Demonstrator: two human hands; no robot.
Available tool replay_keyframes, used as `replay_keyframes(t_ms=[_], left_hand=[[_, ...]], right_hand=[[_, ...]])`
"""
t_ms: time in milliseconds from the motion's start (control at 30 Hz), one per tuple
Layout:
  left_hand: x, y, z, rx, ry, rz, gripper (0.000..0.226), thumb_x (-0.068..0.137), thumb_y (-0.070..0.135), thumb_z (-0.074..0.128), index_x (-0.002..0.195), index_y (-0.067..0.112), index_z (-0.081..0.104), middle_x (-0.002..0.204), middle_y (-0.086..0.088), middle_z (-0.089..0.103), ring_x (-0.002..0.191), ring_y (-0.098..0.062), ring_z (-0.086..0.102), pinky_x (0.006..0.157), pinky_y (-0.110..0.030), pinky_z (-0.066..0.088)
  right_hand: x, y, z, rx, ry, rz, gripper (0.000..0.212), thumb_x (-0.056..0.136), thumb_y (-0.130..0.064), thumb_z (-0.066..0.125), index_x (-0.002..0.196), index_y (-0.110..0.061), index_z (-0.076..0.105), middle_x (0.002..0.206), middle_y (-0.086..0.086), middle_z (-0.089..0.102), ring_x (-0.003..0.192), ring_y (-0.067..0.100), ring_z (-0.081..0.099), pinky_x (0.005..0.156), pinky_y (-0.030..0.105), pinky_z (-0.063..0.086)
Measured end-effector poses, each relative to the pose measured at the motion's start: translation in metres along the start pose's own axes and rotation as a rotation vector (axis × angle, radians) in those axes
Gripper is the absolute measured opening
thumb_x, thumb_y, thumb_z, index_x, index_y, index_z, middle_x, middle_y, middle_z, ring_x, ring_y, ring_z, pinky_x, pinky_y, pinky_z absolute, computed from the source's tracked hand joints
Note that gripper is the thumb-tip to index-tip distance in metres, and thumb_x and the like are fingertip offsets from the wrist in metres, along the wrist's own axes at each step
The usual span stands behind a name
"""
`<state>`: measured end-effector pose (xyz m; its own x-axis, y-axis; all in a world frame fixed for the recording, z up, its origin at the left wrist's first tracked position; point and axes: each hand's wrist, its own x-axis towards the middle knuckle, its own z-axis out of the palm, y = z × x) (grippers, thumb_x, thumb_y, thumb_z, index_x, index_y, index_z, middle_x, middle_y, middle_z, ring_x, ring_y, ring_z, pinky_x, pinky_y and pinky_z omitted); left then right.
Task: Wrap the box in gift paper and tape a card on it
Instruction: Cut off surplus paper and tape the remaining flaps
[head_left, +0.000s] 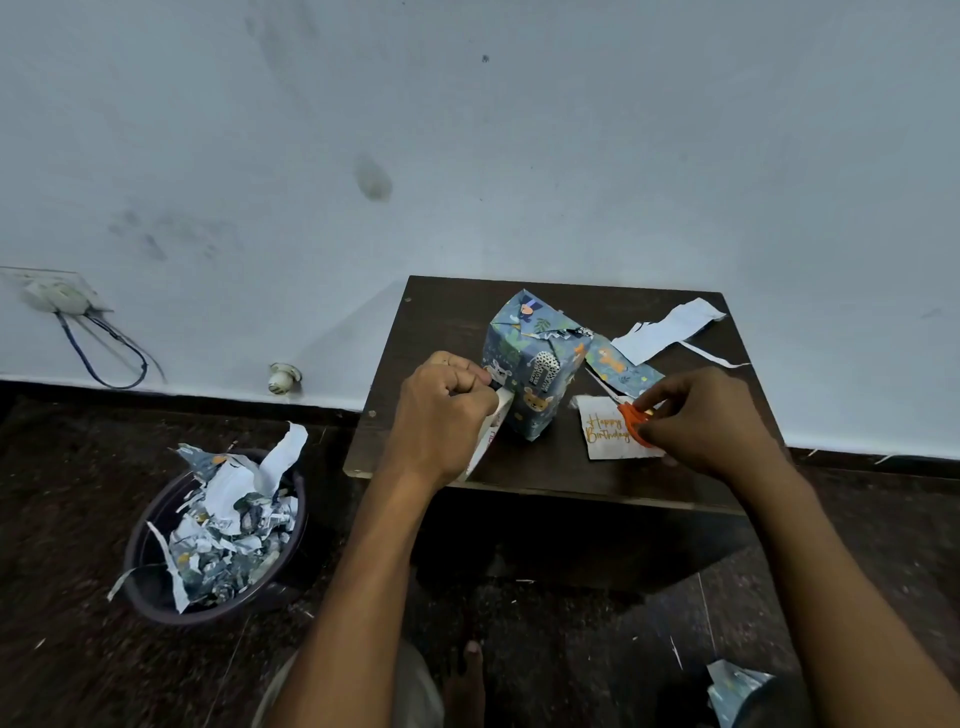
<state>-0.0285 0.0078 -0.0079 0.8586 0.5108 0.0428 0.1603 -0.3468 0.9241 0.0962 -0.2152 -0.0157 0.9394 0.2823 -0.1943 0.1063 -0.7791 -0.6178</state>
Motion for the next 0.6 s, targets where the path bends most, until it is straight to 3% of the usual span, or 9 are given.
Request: replay_keyframes(t_ms=[67, 100, 200, 300, 433, 500, 600], left_hand=[[0.001, -0.001, 0.000, -0.003, 0.003, 0.009, 0.026, 0.064, 0.021, 0.056, 0.056, -0.002, 0.066, 0.093, -0.003, 0.067, 0.085, -0.010, 0.064, 0.072, -0.024, 0.046], [0.001, -0.001, 0.001, -0.004, 0.005, 0.011, 0.026, 0.064, 0.020, 0.056, 0.056, -0.002, 0.066, 0.093, -0.004, 0.067, 0.086, -0.010, 0.064, 0.073, -0.024, 0.046], [0.002, -0.002, 0.002, 0.002, 0.010, 0.014, 0.025, 0.068, 0.017, 0.059, 0.057, -0.005, 0.066, 0.092, -0.005, 0.067, 0.086, -0.011, 0.064, 0.072, -0.023, 0.046], [0.004, -0.005, 0.001, 0.026, 0.014, 0.016, 0.021, 0.080, -0.001, 0.063, 0.060, -0.008, 0.066, 0.094, -0.006, 0.067, 0.088, -0.015, 0.064, 0.071, -0.022, 0.044], [0.005, -0.007, 0.000, 0.031, 0.012, 0.025, 0.022, 0.081, -0.003, 0.064, 0.059, -0.007, 0.066, 0.095, -0.006, 0.067, 0.087, -0.014, 0.064, 0.072, -0.022, 0.045], [0.004, -0.008, -0.001, 0.025, 0.008, 0.035, 0.022, 0.079, 0.003, 0.065, 0.059, -0.006, 0.065, 0.094, -0.006, 0.067, 0.087, -0.014, 0.064, 0.072, -0.023, 0.045], [0.003, -0.007, -0.002, 0.023, -0.007, 0.041, 0.024, 0.074, 0.014, 0.062, 0.057, -0.003, 0.065, 0.096, -0.005, 0.067, 0.087, -0.015, 0.064, 0.073, -0.028, 0.047]], right_hand=[[0.002, -0.004, 0.007, -0.080, 0.031, -0.016, 0.020, 0.077, -0.011, 0.086, 0.095, -0.017, 0.080, 0.096, 0.005, 0.074, 0.083, 0.018, 0.068, 0.074, 0.035, 0.062], [0.004, -0.006, 0.009, -0.119, 0.037, -0.022, 0.020, 0.077, -0.013, 0.086, 0.096, -0.016, 0.081, 0.096, 0.005, 0.073, 0.084, 0.017, 0.066, 0.079, 0.034, 0.059], [0.007, -0.010, 0.013, -0.201, 0.012, -0.024, 0.021, 0.080, -0.014, 0.083, 0.100, -0.012, 0.080, 0.098, 0.007, 0.074, 0.081, 0.014, 0.059, 0.077, 0.027, 0.050], [0.006, -0.013, 0.015, -0.229, 0.105, -0.046, 0.025, 0.076, -0.016, 0.076, 0.101, -0.016, 0.080, 0.096, 0.005, 0.075, 0.083, 0.019, 0.065, 0.077, 0.032, 0.055], [-0.004, -0.037, 0.019, 0.204, 0.554, -0.296, 0.017, 0.087, -0.030, 0.064, 0.091, -0.019, 0.078, 0.087, -0.004, 0.074, 0.078, 0.011, 0.065, 0.077, 0.034, 0.055], [-0.009, -0.059, 0.020, 0.385, 0.597, -0.457, 0.021, 0.091, -0.034, 0.064, 0.098, -0.017, 0.076, 0.091, -0.003, 0.072, 0.083, 0.009, 0.065, 0.078, 0.029, 0.052], [-0.010, -0.077, 0.033, 0.337, 0.525, -0.636, 0.028, 0.090, -0.033, 0.069, 0.111, -0.016, 0.075, 0.103, 0.000, 0.069, 0.098, 0.017, 0.064, 0.085, 0.032, 0.050]])
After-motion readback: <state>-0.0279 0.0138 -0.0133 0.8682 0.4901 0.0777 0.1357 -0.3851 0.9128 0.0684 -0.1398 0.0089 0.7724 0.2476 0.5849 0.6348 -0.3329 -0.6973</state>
